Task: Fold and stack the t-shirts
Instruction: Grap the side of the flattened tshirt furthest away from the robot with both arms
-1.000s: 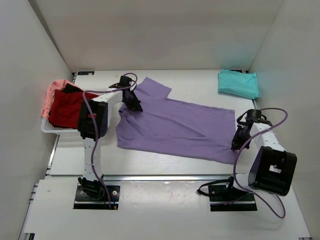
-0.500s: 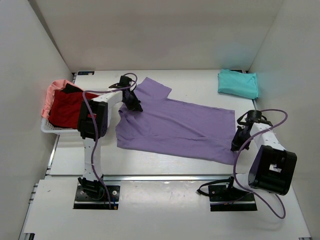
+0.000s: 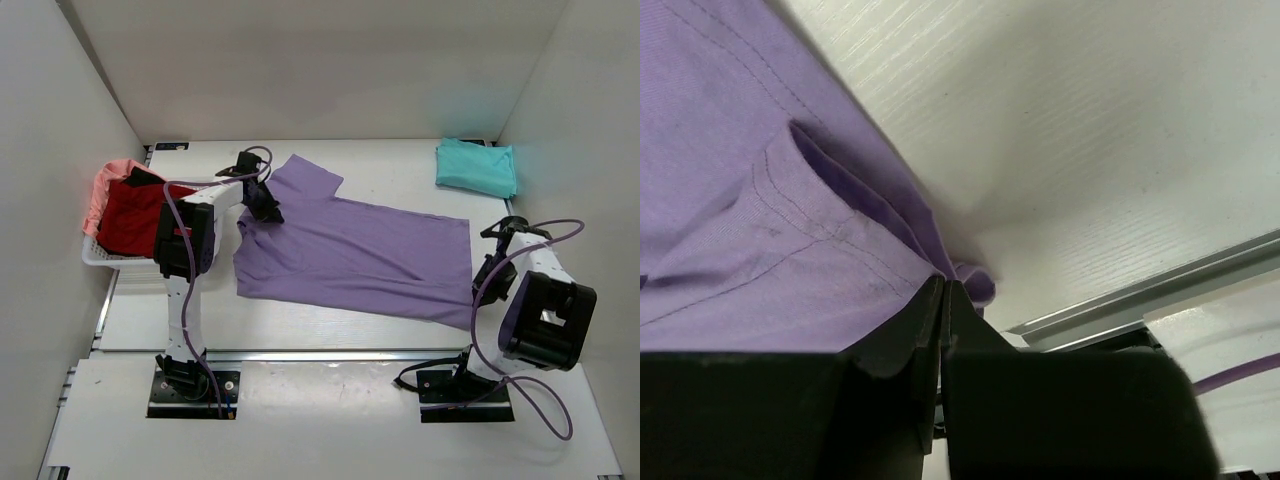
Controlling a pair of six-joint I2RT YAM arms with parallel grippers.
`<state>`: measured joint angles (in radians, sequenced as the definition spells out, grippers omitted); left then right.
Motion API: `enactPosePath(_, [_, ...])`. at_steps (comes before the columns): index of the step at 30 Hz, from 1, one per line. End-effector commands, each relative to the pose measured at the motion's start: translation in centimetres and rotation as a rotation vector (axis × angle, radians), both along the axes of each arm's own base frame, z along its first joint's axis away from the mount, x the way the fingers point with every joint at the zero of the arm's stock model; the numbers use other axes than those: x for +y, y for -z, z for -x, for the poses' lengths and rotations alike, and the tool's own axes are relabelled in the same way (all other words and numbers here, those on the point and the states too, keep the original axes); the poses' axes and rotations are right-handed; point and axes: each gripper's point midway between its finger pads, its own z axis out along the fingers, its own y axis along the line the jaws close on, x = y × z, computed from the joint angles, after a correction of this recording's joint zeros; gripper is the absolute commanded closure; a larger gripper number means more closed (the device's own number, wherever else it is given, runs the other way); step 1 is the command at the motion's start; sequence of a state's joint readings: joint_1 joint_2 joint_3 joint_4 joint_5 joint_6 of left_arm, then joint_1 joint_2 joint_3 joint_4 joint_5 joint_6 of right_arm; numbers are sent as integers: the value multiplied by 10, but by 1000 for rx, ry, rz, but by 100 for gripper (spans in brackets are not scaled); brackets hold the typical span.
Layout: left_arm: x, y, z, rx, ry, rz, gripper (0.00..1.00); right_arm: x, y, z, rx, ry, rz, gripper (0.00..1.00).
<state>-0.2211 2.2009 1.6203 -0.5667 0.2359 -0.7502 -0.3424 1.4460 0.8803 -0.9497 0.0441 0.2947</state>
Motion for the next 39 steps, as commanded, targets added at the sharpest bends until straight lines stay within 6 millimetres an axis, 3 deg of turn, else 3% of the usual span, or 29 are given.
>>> enactPosePath(1, [12, -23, -5, -48, -24, -13, 82, -3, -4, 1, 45, 19, 10, 100])
enactPosePath(4, [10, -25, -6, -54, -20, -4, 82, 1, -5, -12, 11, -31, -2, 95])
enactPosePath(8, [9, -31, -10, -72, -16, 15, 79, -2, -24, -58, -164, -71, 19, 82])
enactPosePath(10, [8, -40, -15, -99, -4, 32, 78, -3, -38, -84, -262, -73, 8, 78])
enactPosePath(15, [2, -68, -34, -178, 6, 42, 70, -13, -41, -122, -330, -72, 10, 75])
enactPosePath(20, [10, -98, -72, -289, -19, -29, 64, -12, -33, -157, -327, -107, 10, 73])
enactPosePath(22, [4, -94, -82, -292, -2, -65, 61, -11, -29, -166, -322, -113, 7, 72])
enactPosePath(24, [6, -112, -107, -365, -12, -110, 58, -12, -30, -179, -331, -121, 13, 70])
enactPosePath(25, [5, -98, -111, -352, 2, -131, 54, -11, -23, -180, -314, -125, 7, 70])
enactPosePath(27, [7, -110, -133, -410, -13, -156, 51, -12, -27, -194, -326, -129, 13, 70])
enactPosePath(28, [7, -95, -136, -385, -1, -168, 48, -10, -26, -197, -326, -134, 11, 69])
enactPosePath(31, [13, -95, -161, -426, -16, -198, 46, -17, -32, -214, -345, -131, 14, 69])
enactPosePath(33, [20, -68, -162, -377, -15, -214, 45, -19, -33, -221, -350, -119, 14, 69])
enactPosePath(39, [33, -43, -161, -357, -13, -283, 42, -20, -29, -222, -340, -124, 8, 68])
